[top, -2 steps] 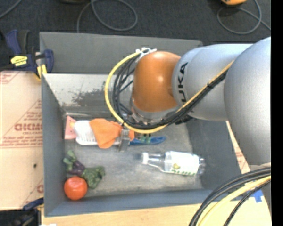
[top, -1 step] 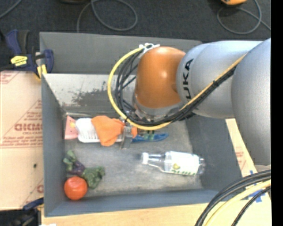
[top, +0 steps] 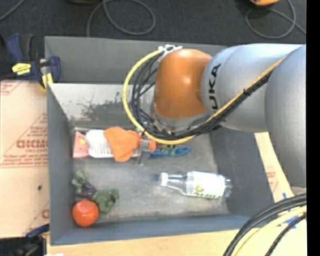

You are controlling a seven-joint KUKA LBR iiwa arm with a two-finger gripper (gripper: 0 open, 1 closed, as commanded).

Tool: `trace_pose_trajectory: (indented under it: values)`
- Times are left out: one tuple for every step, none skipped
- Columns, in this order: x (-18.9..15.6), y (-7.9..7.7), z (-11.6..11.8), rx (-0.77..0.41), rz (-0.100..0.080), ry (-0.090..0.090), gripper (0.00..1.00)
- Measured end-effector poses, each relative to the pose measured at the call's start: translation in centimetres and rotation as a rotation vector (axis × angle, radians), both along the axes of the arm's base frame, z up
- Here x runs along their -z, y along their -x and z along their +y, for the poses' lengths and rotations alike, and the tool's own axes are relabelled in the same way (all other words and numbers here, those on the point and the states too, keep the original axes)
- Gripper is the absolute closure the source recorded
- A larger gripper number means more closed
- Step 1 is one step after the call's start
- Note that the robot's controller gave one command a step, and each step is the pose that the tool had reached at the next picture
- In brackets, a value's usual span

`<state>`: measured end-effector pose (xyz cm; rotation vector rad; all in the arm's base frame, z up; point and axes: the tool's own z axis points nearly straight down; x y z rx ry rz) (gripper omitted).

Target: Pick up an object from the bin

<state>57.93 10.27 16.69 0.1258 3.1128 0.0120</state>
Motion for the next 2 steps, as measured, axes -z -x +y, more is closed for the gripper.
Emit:
trace_pose_trajectory:
  values:
    - [3.7, -0.3, 2.1, -0.083, 0.002, 0.003, 1.0]
    - [-13.1, 1.4, -0.1, -0.151, 0.004, 0.006, 1.0]
